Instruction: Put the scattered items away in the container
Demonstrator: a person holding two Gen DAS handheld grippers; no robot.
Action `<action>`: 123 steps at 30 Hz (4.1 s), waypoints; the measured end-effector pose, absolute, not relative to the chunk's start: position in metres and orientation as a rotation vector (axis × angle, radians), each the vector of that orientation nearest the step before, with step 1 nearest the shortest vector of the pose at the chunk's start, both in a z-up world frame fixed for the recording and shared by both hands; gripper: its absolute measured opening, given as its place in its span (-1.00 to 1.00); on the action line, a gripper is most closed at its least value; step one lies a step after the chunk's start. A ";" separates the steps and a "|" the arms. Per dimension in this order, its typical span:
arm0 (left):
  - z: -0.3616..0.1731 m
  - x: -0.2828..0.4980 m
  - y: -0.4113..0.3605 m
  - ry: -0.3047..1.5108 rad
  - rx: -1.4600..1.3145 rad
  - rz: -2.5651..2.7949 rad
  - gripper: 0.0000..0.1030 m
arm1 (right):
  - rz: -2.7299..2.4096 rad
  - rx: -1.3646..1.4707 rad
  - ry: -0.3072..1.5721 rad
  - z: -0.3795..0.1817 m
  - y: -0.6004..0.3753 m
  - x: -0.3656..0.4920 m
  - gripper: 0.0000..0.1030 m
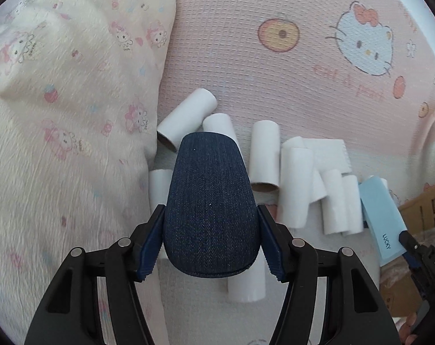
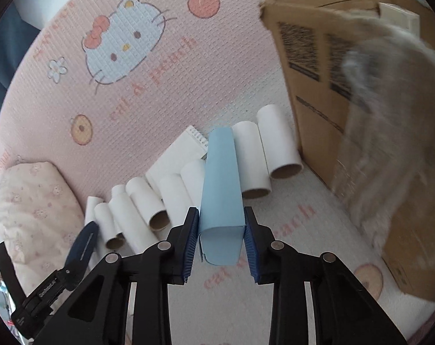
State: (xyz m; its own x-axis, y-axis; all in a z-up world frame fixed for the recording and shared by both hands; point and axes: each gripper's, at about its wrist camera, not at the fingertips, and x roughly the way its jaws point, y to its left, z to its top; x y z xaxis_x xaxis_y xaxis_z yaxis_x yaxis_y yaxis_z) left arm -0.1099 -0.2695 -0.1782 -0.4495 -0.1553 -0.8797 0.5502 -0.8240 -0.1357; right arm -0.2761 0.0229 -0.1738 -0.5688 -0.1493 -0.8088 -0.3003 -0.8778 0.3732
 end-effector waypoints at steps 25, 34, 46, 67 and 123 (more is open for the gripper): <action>-0.158 -0.059 -0.124 0.330 1.341 -2.668 0.26 | 2.468 -1.548 1.082 -0.207 0.047 -0.166 -0.46; -0.168 -0.079 -0.079 0.238 1.350 -2.749 0.25 | 2.484 -1.594 0.988 -0.212 0.039 -0.152 -0.46; -0.178 -0.039 -0.067 0.156 1.480 -2.732 0.25 | 2.302 -1.665 1.166 -0.244 0.063 -0.138 -0.34; -0.229 -0.013 -0.060 0.154 2.085 -2.463 0.29 | 2.427 -1.724 0.639 -0.201 0.050 -0.136 0.68; -0.255 -0.107 -0.070 0.319 2.173 -2.174 0.30 | 2.327 -2.015 0.112 -0.279 0.013 -0.255 0.18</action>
